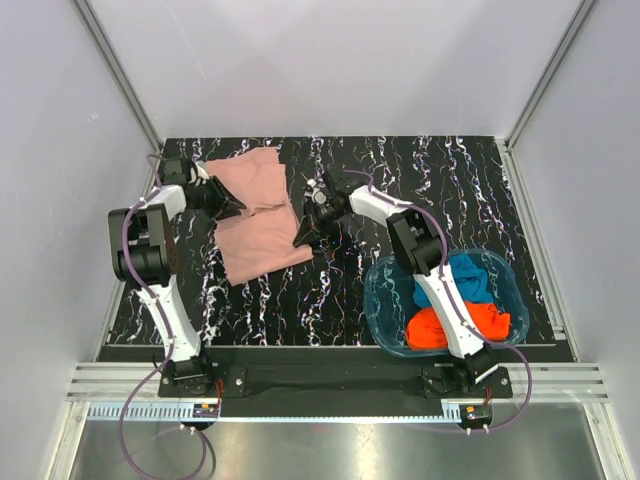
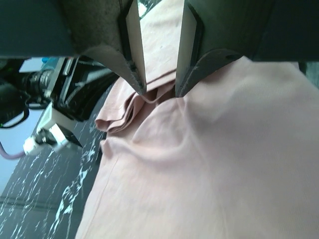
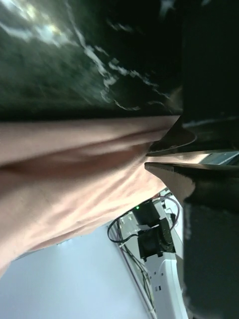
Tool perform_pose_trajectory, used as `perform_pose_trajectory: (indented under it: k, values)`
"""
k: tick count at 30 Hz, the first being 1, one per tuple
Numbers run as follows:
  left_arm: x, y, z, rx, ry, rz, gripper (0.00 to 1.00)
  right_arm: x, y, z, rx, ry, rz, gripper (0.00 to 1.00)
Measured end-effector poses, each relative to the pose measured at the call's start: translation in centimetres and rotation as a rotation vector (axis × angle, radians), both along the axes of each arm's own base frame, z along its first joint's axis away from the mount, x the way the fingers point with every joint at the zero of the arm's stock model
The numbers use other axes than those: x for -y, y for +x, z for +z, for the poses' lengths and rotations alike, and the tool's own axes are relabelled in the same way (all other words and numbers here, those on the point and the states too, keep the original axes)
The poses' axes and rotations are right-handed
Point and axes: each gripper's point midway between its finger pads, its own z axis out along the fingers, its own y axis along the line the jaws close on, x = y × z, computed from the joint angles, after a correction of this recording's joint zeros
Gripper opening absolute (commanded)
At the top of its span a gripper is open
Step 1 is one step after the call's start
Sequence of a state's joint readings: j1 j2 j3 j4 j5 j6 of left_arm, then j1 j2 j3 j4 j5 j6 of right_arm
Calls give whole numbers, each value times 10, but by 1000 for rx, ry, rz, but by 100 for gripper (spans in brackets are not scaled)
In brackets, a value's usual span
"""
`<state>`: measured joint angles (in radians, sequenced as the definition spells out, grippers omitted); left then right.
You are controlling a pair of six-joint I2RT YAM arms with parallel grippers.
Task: Fold and stack the t-shirts
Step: Fold the tshirt
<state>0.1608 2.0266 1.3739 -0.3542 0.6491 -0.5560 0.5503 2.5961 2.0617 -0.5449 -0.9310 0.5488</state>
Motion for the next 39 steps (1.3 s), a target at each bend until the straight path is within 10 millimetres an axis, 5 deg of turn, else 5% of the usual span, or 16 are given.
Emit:
perform_pose_trajectory:
  k: [7,15,17,25,33,36,39]
  values:
    - [-1,-8,4,-4,21,-14,40,6,-1,26,80,-16,18,25]
    - [7,-86,67,75,69,2,43,7,-7,50,122,-10,42,26]
    - [13,-107,69,85,50,1,40,10,-17,50,111,-15,50,25]
    - [27,-184,-9,-184,-24,38,32,30,-57,10,-1,-77,66,23]
    - [13,-210,-43,-344,12,94,25,46,-62,-6,-34,-104,42,24]
    - [12,-218,-43,-362,19,105,38,51,-69,-5,-38,-106,41,28]
    - [10,-222,-31,-337,43,118,54,59,-80,-2,-42,-129,38,42]
